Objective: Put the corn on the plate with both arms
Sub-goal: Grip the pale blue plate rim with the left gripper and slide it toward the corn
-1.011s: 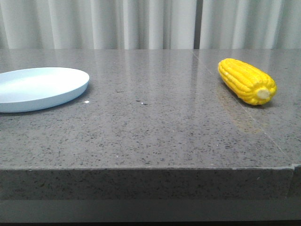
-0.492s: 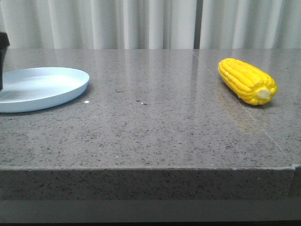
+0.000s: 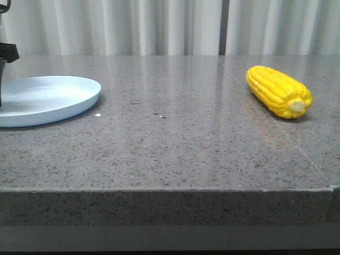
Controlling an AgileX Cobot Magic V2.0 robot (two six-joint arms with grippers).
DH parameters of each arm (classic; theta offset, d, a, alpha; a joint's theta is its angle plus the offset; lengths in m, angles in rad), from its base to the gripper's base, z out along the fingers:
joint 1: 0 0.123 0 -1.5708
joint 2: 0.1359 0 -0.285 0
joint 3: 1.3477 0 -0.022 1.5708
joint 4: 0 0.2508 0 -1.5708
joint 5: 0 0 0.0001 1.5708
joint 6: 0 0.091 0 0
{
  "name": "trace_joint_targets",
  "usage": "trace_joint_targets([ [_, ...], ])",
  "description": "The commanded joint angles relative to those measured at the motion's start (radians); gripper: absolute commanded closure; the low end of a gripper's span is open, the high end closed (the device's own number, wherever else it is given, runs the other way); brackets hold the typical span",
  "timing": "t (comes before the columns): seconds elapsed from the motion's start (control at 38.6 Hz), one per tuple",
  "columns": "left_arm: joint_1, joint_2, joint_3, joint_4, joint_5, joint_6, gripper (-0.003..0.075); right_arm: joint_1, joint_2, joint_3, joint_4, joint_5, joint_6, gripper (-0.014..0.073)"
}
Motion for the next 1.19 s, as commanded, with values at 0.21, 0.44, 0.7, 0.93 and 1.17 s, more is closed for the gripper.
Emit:
trace_joint_targets([
  [0.21, -0.007, -0.05, -0.024, 0.002, -0.048, 0.001, 0.0741, -0.007, 0.009, -0.037, 0.005, -0.071, -0.009, -0.005],
  [0.44, -0.046, -0.087, -0.125, -0.105, -0.055, 0.036, 0.0741, -0.007, 0.009, -0.037, 0.005, -0.071, -0.009, -0.005],
  [0.7, -0.176, -0.065, -0.234, -0.275, -0.047, 0.058, 0.0741, -0.007, 0.009, -0.037, 0.005, -0.071, -0.009, -0.005],
  [0.93, -0.279, 0.039, -0.265, -0.284, -0.069, 0.058, 0.0741, -0.007, 0.009, -0.037, 0.005, -0.071, -0.009, -0.005],
  [1.17, -0.285, 0.089, -0.265, -0.28, -0.072, 0.058, 0.0715, -0.007, 0.009, -0.037, 0.005, -0.071, -0.009, -0.005],
])
